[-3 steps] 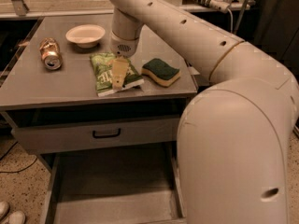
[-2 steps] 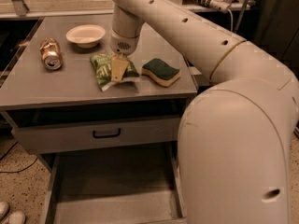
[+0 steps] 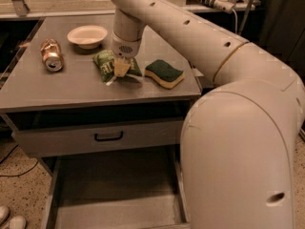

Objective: Place green jalapeno chip bag into middle drawer

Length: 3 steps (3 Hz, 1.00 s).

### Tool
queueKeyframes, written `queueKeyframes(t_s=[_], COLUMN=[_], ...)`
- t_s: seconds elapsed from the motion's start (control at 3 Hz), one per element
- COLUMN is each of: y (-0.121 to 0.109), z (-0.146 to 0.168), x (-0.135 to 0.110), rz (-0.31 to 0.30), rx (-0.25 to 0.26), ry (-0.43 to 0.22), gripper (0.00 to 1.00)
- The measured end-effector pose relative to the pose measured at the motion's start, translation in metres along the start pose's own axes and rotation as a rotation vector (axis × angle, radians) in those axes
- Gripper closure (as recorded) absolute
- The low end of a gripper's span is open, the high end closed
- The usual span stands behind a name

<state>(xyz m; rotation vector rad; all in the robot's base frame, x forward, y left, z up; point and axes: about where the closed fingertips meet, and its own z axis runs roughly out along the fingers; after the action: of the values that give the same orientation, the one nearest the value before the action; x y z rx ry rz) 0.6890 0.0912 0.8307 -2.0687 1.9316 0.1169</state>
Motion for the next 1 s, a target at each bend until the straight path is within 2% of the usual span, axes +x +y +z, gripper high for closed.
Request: queueKeyframes(t_s=[0.33, 0.67, 1.0], y=[-0.001, 0.007, 0.042], z=[-0.005, -0.023, -0.031], x=[-0.001, -0.005, -0.007], rz=[0.000, -0.012, -0.034], rx=[0.000, 0.054, 0.073], ry=[0.000, 0.001, 0.018], gripper=[1.00, 1.00, 1.00])
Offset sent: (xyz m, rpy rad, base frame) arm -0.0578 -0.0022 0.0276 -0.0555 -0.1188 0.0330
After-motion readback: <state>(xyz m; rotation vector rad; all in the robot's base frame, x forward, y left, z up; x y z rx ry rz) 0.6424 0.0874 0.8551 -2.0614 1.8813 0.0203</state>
